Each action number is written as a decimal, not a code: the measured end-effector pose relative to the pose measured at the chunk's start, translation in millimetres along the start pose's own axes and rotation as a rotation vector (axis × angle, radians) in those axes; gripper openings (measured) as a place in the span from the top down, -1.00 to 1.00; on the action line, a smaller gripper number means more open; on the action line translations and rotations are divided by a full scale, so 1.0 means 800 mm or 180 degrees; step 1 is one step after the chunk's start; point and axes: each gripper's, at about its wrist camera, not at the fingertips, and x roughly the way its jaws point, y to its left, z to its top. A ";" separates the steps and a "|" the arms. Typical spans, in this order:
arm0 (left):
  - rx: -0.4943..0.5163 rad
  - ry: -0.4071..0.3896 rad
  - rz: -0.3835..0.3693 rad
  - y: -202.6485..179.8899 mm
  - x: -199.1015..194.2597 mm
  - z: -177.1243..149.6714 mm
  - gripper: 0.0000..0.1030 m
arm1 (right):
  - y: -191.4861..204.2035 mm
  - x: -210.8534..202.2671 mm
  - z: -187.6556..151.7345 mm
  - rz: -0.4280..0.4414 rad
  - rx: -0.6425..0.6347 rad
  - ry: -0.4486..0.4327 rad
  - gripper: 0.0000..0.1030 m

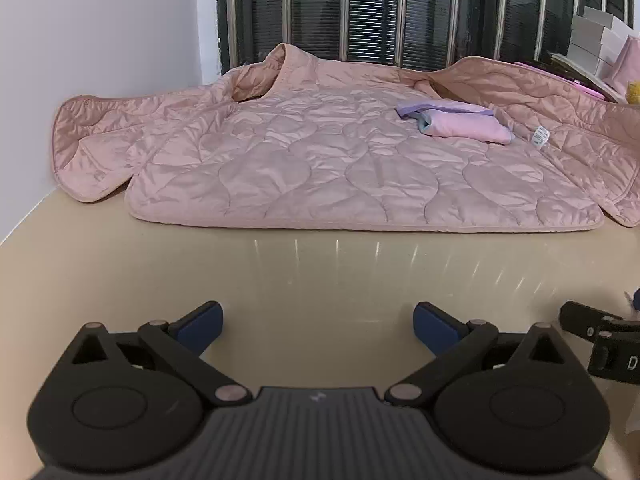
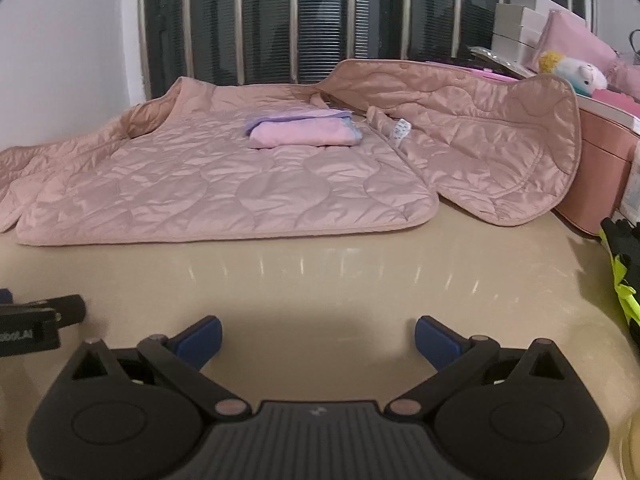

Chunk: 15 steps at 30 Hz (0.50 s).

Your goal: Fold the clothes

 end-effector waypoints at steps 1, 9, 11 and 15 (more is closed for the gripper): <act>0.0008 -0.0002 -0.0006 0.000 0.000 0.000 -0.99 | 0.002 0.000 0.001 0.0021 -0.0018 0.0001 -1.00; 0.0145 -0.0066 -0.0152 -0.017 -0.007 -0.009 -0.98 | 0.015 -0.001 0.000 0.0103 -0.0075 -0.0010 -1.00; 0.0132 -0.0065 -0.0153 -0.017 -0.007 -0.009 -0.98 | 0.015 -0.001 0.000 0.0099 -0.0067 -0.0010 -1.00; 0.0124 -0.0065 -0.0167 -0.017 -0.007 -0.008 -0.99 | 0.014 -0.001 0.000 0.0099 -0.0072 -0.0009 -1.00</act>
